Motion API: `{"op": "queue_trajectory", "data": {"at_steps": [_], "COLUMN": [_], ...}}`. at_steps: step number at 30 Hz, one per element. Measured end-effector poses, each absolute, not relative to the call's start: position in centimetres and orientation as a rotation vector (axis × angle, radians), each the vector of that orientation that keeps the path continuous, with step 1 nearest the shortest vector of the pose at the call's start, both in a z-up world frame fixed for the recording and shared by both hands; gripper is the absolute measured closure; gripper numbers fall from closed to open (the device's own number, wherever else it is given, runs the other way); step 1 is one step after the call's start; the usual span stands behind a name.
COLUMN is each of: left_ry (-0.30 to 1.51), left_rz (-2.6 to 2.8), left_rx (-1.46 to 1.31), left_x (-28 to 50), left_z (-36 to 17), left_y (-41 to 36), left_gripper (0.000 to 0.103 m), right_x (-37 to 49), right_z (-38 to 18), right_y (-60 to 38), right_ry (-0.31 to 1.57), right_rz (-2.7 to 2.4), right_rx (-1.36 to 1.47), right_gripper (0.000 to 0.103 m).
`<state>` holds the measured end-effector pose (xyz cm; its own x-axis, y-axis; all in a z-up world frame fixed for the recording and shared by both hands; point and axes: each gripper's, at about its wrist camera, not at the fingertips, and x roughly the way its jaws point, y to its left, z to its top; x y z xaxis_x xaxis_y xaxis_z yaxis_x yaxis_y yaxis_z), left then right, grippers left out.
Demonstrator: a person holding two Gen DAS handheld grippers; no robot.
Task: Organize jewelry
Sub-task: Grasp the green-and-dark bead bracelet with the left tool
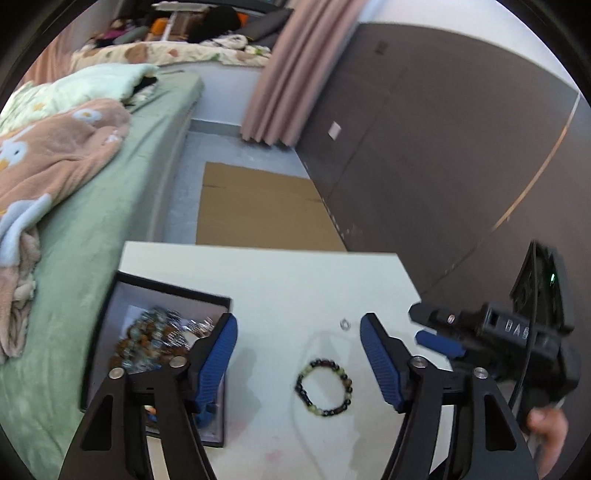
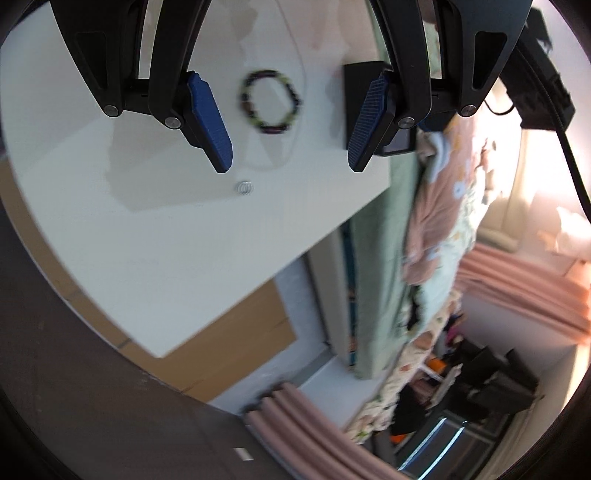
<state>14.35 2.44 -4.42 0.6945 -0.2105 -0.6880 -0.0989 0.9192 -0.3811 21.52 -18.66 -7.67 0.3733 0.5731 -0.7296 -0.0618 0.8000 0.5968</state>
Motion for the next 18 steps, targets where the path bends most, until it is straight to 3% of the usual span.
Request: {"op": "queue_trajectory", "data": {"at_steps": [8,18], "left_ry": [0.915,1.023], "left_rz": [-0.086,-0.011], "left_rx": [-0.279,-0.135], "left_x": [15.4,16.9], "left_z": [-7.0,-10.9], "left_y": [-1.4,-4.0], "left_gripper": [0.066,0.073], "right_x": [21.5,22.1], "right_z": [-8.2,-9.0], "right_y": [-21.4,-23.6], "right_ry": [1.177,1.2], "right_rz": [0.385,0.334], "right_rx": [0.498,0.513], "right_gripper": [0.037,0.037]}}
